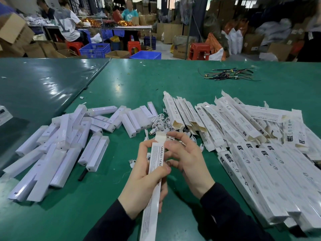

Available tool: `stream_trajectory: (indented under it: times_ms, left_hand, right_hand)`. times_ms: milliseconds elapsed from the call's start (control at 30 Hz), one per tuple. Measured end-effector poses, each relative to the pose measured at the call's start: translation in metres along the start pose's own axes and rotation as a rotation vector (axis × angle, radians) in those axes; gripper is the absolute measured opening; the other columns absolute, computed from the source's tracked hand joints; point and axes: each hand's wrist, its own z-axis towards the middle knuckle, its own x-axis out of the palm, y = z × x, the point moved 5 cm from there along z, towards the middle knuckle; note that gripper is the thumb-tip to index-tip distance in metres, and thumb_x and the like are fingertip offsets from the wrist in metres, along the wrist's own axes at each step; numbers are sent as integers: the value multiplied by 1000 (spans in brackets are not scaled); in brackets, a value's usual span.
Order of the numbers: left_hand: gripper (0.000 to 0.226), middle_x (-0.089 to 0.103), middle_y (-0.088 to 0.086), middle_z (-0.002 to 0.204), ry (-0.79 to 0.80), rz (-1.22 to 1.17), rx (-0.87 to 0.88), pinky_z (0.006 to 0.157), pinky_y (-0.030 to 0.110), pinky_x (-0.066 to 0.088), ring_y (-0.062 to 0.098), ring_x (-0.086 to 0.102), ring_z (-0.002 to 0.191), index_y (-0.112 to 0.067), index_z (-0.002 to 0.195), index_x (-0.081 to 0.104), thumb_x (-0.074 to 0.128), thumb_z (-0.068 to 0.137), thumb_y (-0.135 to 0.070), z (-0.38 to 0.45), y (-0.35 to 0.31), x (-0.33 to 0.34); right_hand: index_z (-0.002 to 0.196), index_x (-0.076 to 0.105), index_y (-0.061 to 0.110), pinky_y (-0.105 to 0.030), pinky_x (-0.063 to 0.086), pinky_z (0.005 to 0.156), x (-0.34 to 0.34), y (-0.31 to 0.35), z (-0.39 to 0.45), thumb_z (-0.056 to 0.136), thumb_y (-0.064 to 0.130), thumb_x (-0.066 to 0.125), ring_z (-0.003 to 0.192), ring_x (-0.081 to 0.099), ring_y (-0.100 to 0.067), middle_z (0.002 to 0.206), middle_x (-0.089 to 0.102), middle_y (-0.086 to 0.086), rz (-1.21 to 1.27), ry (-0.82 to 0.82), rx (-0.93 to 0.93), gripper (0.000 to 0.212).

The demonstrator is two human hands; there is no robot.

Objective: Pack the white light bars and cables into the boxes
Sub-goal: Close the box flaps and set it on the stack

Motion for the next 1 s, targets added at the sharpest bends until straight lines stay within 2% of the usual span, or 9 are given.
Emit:
stream_trajectory:
  times_ms: [67, 133, 167, 233, 300, 400, 667, 833, 1000]
  left_hand:
    - [43, 45, 19, 78, 12, 8, -6, 33, 27, 43, 18, 38, 32, -31, 114, 41, 55, 82, -6, 0, 3, 1]
    - [44, 54, 17, 81, 23, 32, -23, 32, 25, 41, 18, 39, 30, -29, 115, 41, 55, 81, -5, 0, 6, 2]
    - [45, 56, 16, 83, 28, 41, -34, 32, 24, 41, 19, 39, 29, -29, 115, 41, 55, 80, -5, 0, 8, 2]
    - [46, 54, 12, 79, 32, 62, -44, 33, 23, 41, 20, 40, 28, -30, 115, 42, 56, 79, -5, 0, 10, 2]
    - [46, 49, 11, 77, 17, 78, -52, 33, 23, 40, 20, 39, 29, -32, 114, 43, 56, 78, -6, 0, 11, 1]
    - [50, 47, 17, 78, -23, 118, -71, 34, 24, 39, 21, 40, 31, -40, 112, 41, 57, 77, -9, 0, 13, -1]
    - [56, 47, 19, 83, -49, 89, -158, 34, 25, 39, 21, 40, 35, -46, 111, 35, 57, 77, -7, -1, 17, -5]
    - [58, 53, 17, 83, -6, 44, -215, 35, 25, 42, 21, 41, 34, -47, 113, 37, 60, 75, -9, -3, 14, -3]
    - [54, 60, 11, 80, 14, -74, -276, 33, 23, 41, 19, 38, 34, -40, 115, 41, 61, 73, -12, -5, 5, -1]
  right_hand:
    - [113, 67, 14, -23, 47, 56, -1, -4, 1, 81, 35, 72, 64, 58, -12, 90, 69, -8, 24, -17, 98, 38]
    - [103, 75, 14, -20, 43, 52, -1, -7, 0, 89, 46, 59, 60, 56, -10, 85, 69, -5, 14, -18, 184, 39]
    - [99, 77, 14, -20, 42, 50, -1, -7, 0, 90, 49, 54, 60, 56, -9, 83, 70, -3, 6, -16, 210, 43]
    - [98, 78, 14, -19, 43, 52, -2, -7, 0, 84, 52, 58, 62, 57, -10, 83, 72, -3, -11, -13, 218, 45]
    - [99, 78, 11, -20, 44, 55, -4, -6, -1, 82, 44, 64, 64, 58, -10, 81, 71, -4, -26, -7, 203, 39]
    - [97, 78, 10, -19, 43, 56, -5, -4, -1, 89, 27, 63, 65, 59, -10, 75, 70, -2, -65, 1, 171, 24]
    - [91, 81, 22, -17, 42, 49, -3, -1, -1, 93, 21, 59, 61, 60, -7, 72, 72, 0, -112, 12, 134, 22]
    - [89, 81, 22, -17, 45, 52, -5, 1, 0, 94, 17, 58, 64, 61, -6, 81, 75, -2, -147, 42, 107, 24]
    - [95, 80, 14, -15, 41, 57, -6, 6, 0, 95, 16, 57, 71, 59, -1, 85, 74, 7, -318, 112, -75, 22]
